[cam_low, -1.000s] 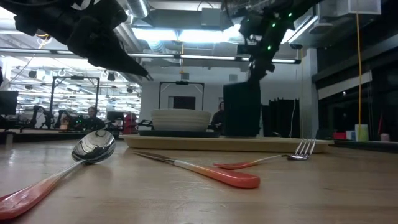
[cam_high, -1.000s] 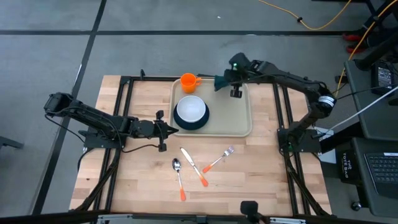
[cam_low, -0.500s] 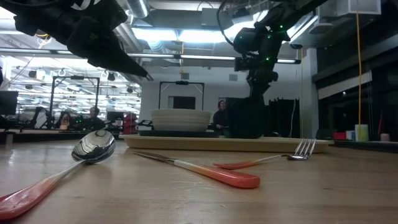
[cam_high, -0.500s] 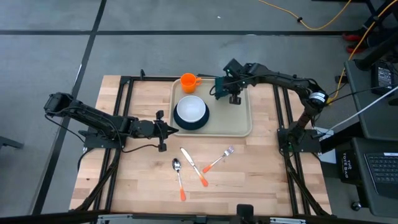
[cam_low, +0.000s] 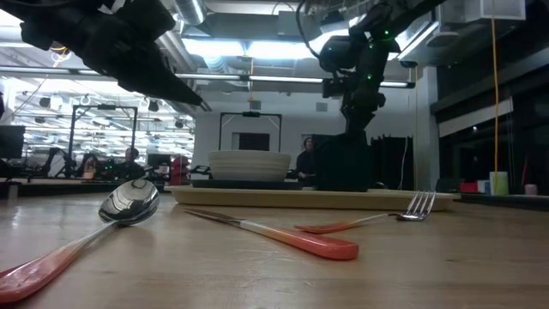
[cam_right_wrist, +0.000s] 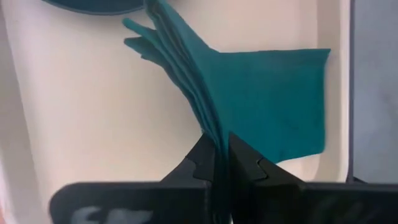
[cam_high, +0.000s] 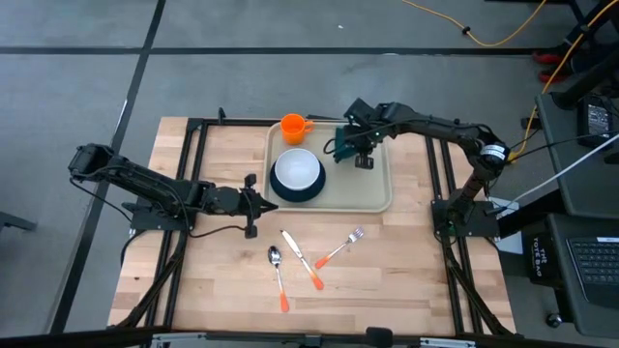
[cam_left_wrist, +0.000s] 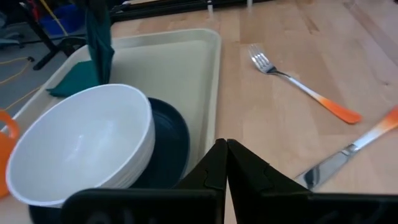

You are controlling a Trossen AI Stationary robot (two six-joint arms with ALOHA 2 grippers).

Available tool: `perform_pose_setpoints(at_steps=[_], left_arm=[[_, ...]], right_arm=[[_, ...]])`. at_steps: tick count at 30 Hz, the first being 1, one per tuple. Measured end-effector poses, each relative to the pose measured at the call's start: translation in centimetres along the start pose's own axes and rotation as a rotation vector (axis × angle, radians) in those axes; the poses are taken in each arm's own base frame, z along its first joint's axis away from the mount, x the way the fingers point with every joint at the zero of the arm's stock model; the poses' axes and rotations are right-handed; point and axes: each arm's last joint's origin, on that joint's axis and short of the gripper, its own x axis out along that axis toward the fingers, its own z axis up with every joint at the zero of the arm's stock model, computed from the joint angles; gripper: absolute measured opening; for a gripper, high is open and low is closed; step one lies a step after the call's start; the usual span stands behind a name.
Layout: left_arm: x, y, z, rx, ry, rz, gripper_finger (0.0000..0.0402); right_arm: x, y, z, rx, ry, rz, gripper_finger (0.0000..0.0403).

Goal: Set up tray
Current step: Put the dark green napkin on the gray tray

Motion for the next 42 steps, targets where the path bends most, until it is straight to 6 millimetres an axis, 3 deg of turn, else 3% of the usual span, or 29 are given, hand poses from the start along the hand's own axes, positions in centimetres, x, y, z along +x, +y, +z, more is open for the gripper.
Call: perform_pose_setpoints(at_steps=[7, 13, 19, 42], left_arm=[[0.0, 0.0, 0.0, -0.007, 0.0, -0.005, 0.0001], [0.0, 0.0, 0.0, 0.003, 0.0, -0.005, 0.0005], [0.0, 0.0, 0.0, 0.006, -0.001, -0.005, 0.0001], [0.0, 0.0, 0.0, 0.002, -0.001, 0.0, 0.0004]], right_arm=[[0.5, 0.9, 0.1, -0.007, 0.02, -0.026, 0.0017], [3.7, 2.4, -1.4, -0.02, 0.035, -0.015, 0.0017], [5.5, 3.3, -2.7, -0.008, 0.047, -0.006, 0.0017], [7.9, 6.1, -4.3, -0.016, 0.048, 0.013, 0.0017]])
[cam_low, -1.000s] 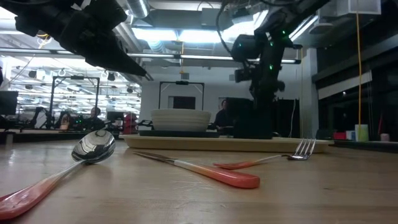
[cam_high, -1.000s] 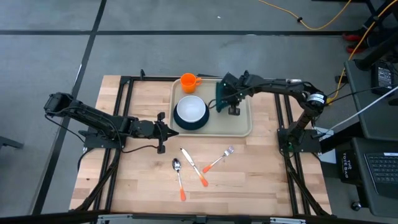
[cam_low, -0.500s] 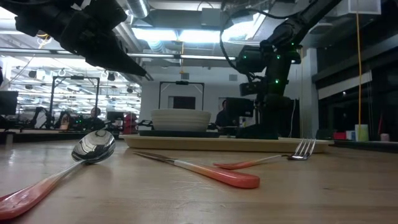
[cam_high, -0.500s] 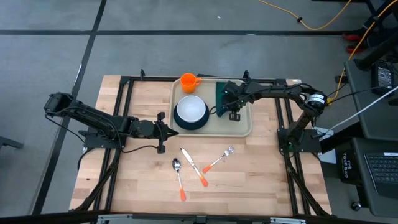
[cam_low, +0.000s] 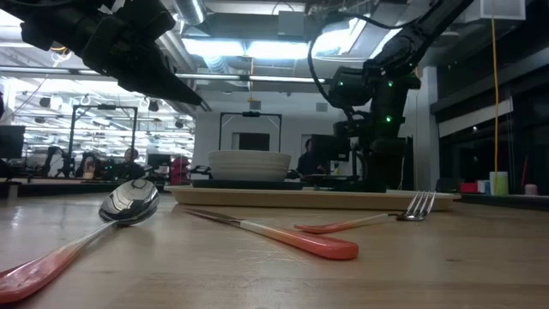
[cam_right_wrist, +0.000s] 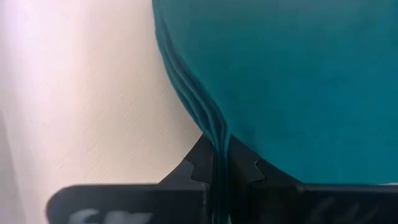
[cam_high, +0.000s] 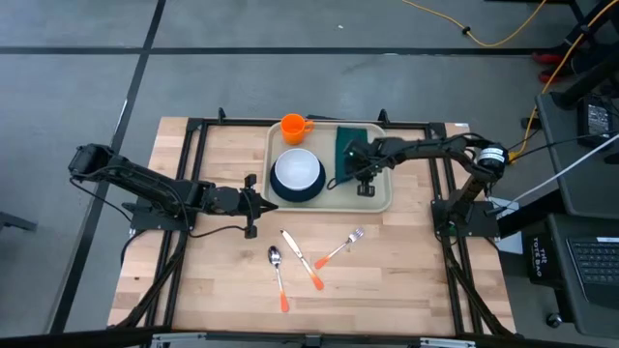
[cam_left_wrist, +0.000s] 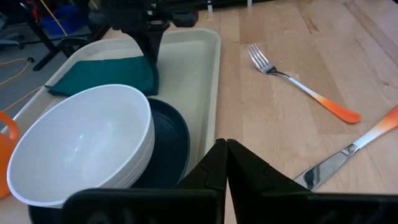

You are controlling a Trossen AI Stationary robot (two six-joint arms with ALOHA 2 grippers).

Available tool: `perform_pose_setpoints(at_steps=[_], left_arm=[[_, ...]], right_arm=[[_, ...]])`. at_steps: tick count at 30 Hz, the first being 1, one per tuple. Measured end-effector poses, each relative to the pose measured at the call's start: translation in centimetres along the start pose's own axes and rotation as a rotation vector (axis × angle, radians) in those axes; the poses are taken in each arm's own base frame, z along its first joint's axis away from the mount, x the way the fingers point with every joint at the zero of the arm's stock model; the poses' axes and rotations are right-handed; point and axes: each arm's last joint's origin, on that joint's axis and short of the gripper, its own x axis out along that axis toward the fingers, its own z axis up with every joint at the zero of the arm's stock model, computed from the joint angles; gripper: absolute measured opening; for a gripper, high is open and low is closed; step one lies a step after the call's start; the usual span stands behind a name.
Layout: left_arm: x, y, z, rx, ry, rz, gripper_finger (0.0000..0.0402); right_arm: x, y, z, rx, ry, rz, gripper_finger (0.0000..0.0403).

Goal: Set up tray
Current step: Put the dark green napkin on the gray tray

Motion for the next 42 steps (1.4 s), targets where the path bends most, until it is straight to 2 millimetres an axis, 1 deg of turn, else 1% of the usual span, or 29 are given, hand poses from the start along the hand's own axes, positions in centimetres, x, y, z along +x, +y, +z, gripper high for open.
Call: perform_pose_setpoints(at_steps=[4, 10, 16, 23, 26, 29, 32, 35, 38, 42], left_arm=[[0.0, 0.0, 0.0, 0.0, 0.0, 0.0, 0.0001], [0.0, 0.0, 0.0, 0.0, 0.0, 0.0, 0.0005], [0.0, 0.0, 0.0, 0.025, 0.0, -0.014, 0.0001], [0.0, -0.5, 0.0, 0.133, -0.012, -0.172, 0.0001], [0.1, -0.2, 0.0, 0.14, -0.016, -0.188, 0.0002], [0.3, 0.6, -1.0, 0.143, -0.096, -0.176, 0.0003], [0.4, 1.6, -2.3, 0.095, -0.178, -0.17, 0.0001], [0.3, 2.5, -3.6, 0.041, -0.199, -0.175, 0.0002], [0.3, 3.0, -3.9, 0.025, -0.193, -0.159, 0.0003], [0.4, 3.4, -4.0, 0.018, -0.191, -0.141, 0.0001]], right_arm=[[0.3, 0.5, -0.1, -0.01, -0.011, 0.0, 0.0017], [0.3, 0.9, 0.1, -0.022, -0.015, -0.016, 0.0017], [0.3, 1.5, 0.3, -0.049, -0.007, -0.042, 0.0017], [0.3, 2.1, 0.5, -0.072, -0.009, -0.037, 0.0017], [0.3, 2.3, 0.6, -0.077, -0.01, -0.036, 0.0017], [0.3, 2.3, 0.6, -0.073, -0.01, -0.036, 0.0017], [0.3, 2.4, 0.5, -0.049, -0.003, -0.031, 0.0017], [0.2, 2.9, 0.5, -0.049, 0.016, -0.02, 0.0017], [0.2, 3.3, 0.6, -0.063, 0.013, -0.015, 0.0017], [0.2, 3.3, 0.5, -0.078, 0.029, -0.049, 0.0017]])
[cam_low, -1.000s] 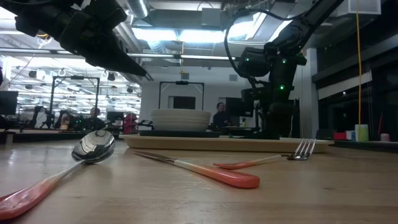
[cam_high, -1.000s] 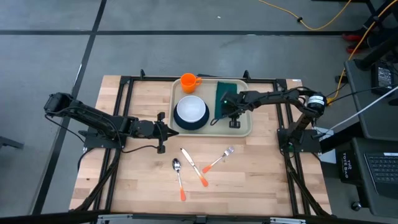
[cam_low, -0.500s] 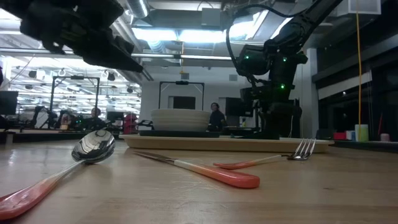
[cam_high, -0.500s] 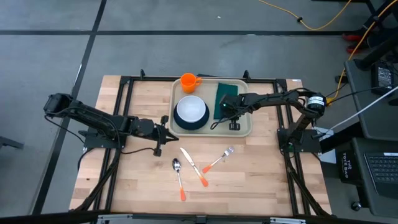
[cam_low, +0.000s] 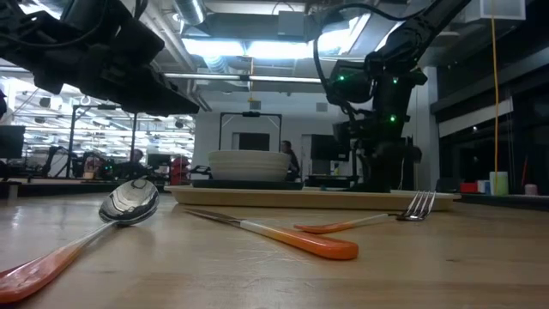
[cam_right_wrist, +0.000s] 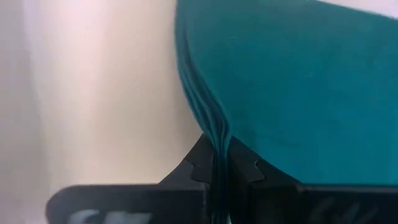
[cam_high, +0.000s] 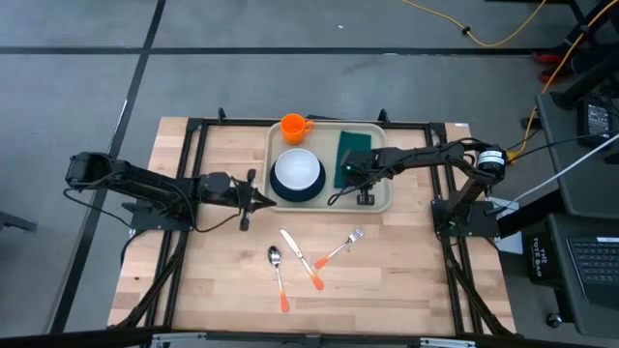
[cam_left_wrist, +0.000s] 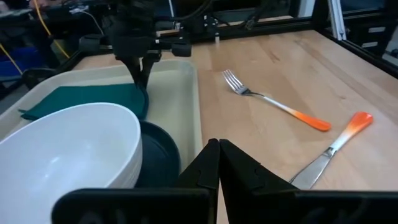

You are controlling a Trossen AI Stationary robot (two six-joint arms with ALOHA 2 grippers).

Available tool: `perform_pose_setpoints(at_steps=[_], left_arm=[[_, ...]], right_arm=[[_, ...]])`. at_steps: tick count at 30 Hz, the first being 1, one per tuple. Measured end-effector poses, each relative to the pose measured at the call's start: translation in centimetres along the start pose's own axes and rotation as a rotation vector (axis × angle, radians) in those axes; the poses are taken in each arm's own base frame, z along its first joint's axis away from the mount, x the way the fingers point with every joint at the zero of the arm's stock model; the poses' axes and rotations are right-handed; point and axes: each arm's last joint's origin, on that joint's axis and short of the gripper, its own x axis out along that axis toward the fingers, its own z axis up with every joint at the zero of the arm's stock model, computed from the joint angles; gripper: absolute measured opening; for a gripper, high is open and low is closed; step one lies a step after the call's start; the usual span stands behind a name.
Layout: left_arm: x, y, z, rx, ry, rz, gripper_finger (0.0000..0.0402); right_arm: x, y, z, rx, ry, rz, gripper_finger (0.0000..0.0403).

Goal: Set up tray
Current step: Put the dark green napkin on the gray tray

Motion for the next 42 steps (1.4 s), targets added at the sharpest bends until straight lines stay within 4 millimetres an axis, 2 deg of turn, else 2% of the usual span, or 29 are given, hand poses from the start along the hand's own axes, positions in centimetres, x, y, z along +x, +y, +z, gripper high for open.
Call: perform_pose_setpoints(at_steps=[15, 25, 30, 36, 42], left_arm=[[0.0, 0.0, 0.0, 0.0, 0.0, 0.0, 0.0001], [0.0, 0.0, 0.0, -0.002, 0.0, 0.0, 0.0003], [0.0, 0.0, 0.0, -0.008, 0.0, 0.0, 0.0001], [0.0, 0.0, 0.0, -0.009, 0.0, 0.0, 0.0005], [0.0, 0.0, 0.0, -0.009, 0.0, 0.001, 0.0001]], right_arm=[[0.0, 0.1, -0.3, -0.075, 0.049, -0.029, 0.0017], [-0.2, 1.5, 0.0, -0.173, 0.056, -0.013, 0.0017], [-0.2, 1.5, 0.0, -0.179, 0.071, -0.055, 0.0018], [-0.2, 1.5, 0.0, -0.175, 0.072, -0.059, 0.0049], [-0.2, 1.5, -0.1, -0.173, 0.079, -0.057, 0.0057]])
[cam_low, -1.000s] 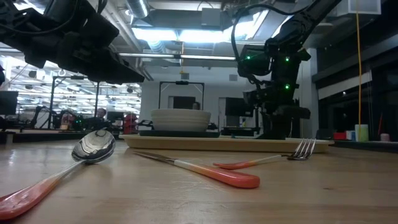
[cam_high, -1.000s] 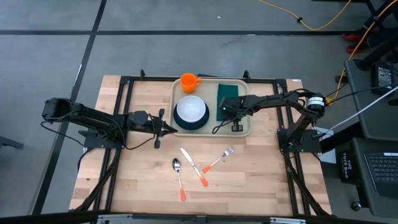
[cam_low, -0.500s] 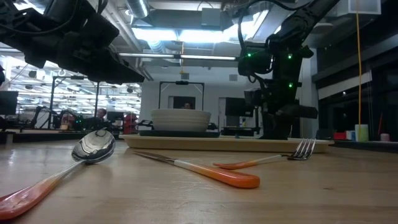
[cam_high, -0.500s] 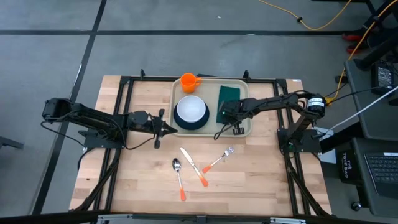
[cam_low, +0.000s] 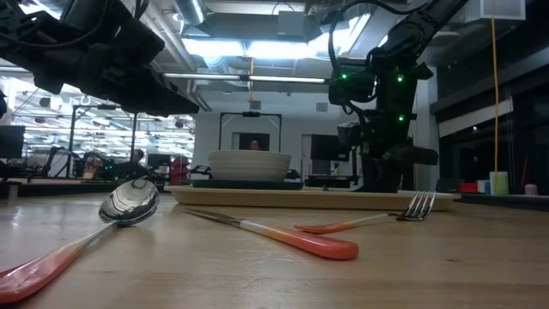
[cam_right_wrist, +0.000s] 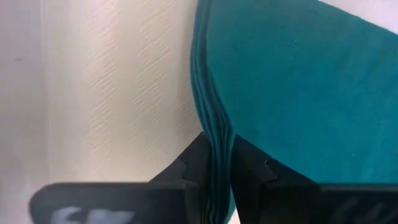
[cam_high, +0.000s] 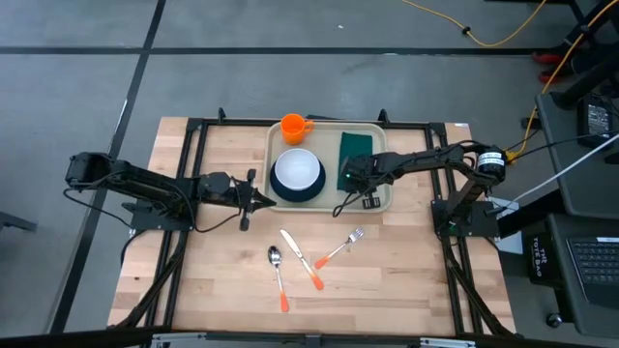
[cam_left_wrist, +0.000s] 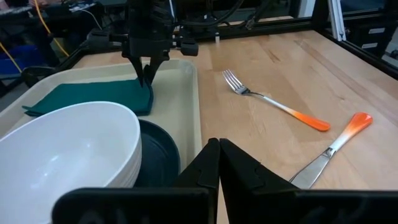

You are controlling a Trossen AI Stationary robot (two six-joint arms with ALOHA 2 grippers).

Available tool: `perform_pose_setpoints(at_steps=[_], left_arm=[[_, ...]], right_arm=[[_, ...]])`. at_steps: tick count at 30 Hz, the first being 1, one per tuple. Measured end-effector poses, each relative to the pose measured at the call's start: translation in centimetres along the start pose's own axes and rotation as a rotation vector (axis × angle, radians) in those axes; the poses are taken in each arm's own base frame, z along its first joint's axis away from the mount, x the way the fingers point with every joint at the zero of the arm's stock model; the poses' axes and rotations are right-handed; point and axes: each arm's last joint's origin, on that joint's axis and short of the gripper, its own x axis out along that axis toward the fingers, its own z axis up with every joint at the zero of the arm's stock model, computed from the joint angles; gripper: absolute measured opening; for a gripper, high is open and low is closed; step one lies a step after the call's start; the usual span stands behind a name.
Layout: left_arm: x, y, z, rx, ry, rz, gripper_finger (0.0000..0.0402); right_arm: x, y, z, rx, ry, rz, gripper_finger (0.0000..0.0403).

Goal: Set up tray
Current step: Put the dark green napkin on the gray tray

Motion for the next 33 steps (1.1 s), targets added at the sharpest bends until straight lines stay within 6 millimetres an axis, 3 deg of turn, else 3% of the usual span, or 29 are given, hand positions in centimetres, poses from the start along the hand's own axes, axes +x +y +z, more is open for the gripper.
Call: perform_pose_setpoints(at_steps=[18, 33], left_arm=[[0.0, 0.0, 0.0, 0.002, 0.0, 0.0, 0.0004], [0.0, -0.03, -0.01, -0.015, 0.0, -0.002, 0.0005]], right_arm=[[0.0, 0.2, -0.13, 0.07, -0.001, 0.057, 0.007], [0.0, 0.15, -0.14, 0.095, -0.002, 0.056, 0.0225]])
